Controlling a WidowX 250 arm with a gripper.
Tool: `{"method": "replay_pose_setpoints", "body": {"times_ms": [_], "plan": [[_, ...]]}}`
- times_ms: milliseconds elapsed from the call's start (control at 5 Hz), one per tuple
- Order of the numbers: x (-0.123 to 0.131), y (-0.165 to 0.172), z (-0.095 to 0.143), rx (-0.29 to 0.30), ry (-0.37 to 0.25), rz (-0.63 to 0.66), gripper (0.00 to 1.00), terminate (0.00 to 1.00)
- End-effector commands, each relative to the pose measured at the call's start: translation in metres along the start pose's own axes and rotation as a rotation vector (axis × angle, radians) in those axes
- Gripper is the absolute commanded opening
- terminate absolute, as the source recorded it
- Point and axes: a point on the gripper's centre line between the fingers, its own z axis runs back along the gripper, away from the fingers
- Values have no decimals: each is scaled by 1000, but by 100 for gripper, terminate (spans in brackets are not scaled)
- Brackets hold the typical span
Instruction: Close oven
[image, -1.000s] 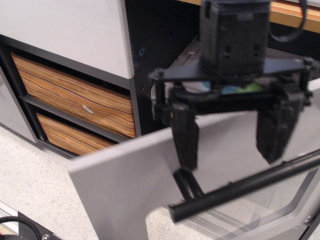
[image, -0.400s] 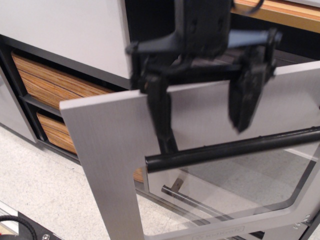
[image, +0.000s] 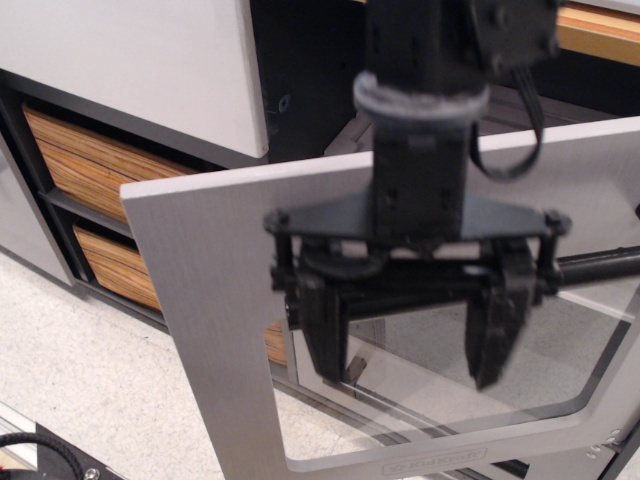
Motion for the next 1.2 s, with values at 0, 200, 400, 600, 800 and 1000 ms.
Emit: {"method": "replay_pose_setpoints", "body": {"times_ms": [0, 200, 400, 600, 800, 1000], "plan": [[8, -12, -38, 19, -127, -37, 100, 0], [20, -16, -57, 34, -218, -35, 100, 0], [37, -18, -49, 1, -265, 13, 100, 0], [51, -17, -33, -32, -292, 48, 100, 0], [73, -15, -22, -54, -305, 95, 100, 0], [97, -18, -21, -58, -319, 136, 100, 0]]}}
